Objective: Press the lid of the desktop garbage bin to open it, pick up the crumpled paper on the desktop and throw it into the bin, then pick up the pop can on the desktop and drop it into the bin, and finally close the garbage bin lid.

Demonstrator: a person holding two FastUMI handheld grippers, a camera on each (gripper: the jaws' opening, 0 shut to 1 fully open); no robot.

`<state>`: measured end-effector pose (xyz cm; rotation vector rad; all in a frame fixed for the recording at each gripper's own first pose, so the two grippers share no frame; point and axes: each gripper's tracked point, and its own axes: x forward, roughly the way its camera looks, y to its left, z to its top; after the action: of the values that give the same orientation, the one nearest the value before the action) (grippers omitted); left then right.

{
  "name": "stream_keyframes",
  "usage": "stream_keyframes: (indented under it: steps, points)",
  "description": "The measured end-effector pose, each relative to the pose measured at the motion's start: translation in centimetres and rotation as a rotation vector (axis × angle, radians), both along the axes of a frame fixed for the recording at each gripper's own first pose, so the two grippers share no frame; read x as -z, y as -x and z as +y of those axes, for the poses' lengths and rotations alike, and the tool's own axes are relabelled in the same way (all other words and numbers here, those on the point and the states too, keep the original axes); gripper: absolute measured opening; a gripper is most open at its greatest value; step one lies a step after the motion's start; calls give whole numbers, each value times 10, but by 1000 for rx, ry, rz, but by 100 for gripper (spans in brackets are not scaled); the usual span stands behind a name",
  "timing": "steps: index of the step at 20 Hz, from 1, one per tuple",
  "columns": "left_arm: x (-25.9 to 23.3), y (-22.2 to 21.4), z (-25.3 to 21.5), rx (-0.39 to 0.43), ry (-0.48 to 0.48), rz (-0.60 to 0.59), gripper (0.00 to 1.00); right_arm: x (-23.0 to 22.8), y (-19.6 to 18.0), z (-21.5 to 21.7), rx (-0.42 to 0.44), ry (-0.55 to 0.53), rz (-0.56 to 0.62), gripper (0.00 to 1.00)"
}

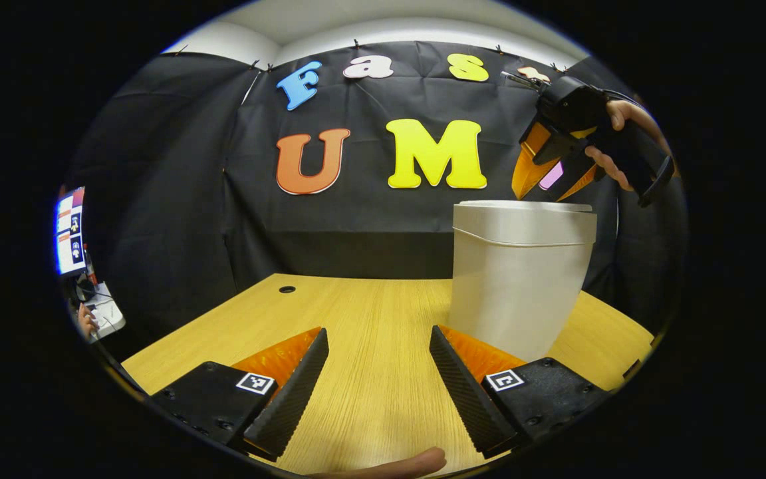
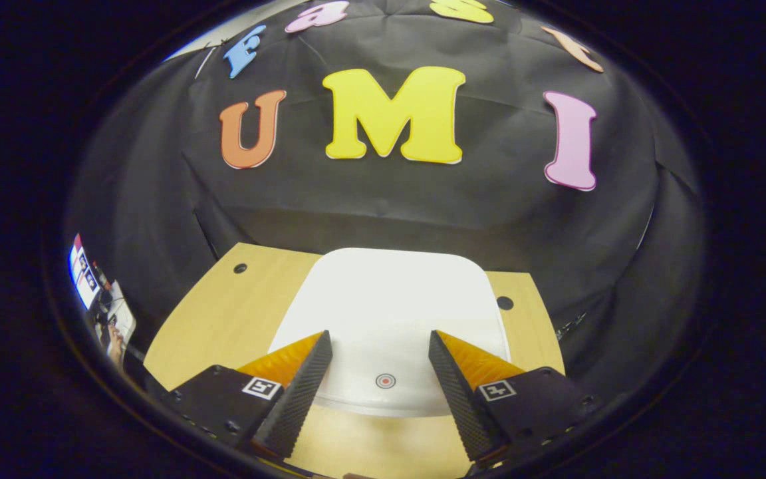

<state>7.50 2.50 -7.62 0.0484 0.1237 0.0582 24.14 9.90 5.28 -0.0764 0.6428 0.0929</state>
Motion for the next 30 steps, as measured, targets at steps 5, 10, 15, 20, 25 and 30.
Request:
stream_keyframes:
  steps: [5,10,15,20,25,30]
  points:
    - [-16,7,-8,4,-15,-56,99,1,1,-1,-22,16,-32,92]
    - [-20,9,-31,64,-18,-77,99,3,0,-1,-46,6,-54,93]
    - [-15,9,-34,75,-18,-58,99,4,3,-1,-99,10,-123,96]
    - [-18,9,-19,58,15,-59,99,2,14,-6,-97,-2,-196,98]
    - [-26,12,-4,29,17,-74,99,6,15,-7,-90,-31,-267,97]
    - [-26,11,9,22,65,-75,99,10,15,-5,-83,-52,-318,98]
